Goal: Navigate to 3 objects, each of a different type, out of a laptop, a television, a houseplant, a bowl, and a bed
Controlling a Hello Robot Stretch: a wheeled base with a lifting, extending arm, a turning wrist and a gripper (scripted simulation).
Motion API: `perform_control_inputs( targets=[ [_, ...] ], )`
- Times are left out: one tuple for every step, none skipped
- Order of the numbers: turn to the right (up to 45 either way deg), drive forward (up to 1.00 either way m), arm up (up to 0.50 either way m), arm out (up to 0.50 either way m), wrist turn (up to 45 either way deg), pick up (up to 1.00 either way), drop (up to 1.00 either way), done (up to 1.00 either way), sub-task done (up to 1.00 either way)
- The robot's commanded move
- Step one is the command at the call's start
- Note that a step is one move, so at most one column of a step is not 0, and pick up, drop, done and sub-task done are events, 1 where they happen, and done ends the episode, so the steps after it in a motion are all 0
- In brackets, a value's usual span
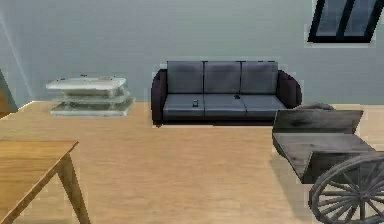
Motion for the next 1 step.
perform_control_inputs(
  targets=[
    [-9.0, 0.00, 0.00, 0.00, 0.0, 0.00, 0.00, 0.00, 0.00]
  ],
)
